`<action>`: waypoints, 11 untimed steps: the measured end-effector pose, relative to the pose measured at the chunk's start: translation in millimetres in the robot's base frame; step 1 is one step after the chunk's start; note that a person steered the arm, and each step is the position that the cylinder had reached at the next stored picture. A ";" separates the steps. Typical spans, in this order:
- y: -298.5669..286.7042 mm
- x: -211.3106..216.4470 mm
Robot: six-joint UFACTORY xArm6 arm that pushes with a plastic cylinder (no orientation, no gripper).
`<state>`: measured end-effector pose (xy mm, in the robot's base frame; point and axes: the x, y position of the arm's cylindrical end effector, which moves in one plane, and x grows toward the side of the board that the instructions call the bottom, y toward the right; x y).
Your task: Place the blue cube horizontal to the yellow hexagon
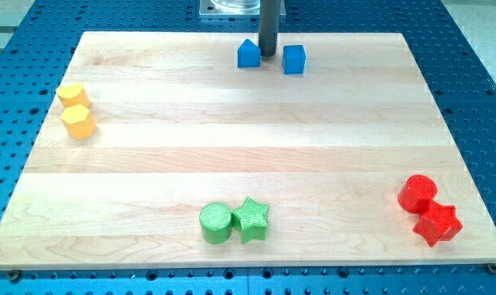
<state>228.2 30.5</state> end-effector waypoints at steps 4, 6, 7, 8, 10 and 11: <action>74.5 95.7; 98.8 78.1; 131.1 140.9; 144.9 204.8; 156.7 159.4; 164.7 136.2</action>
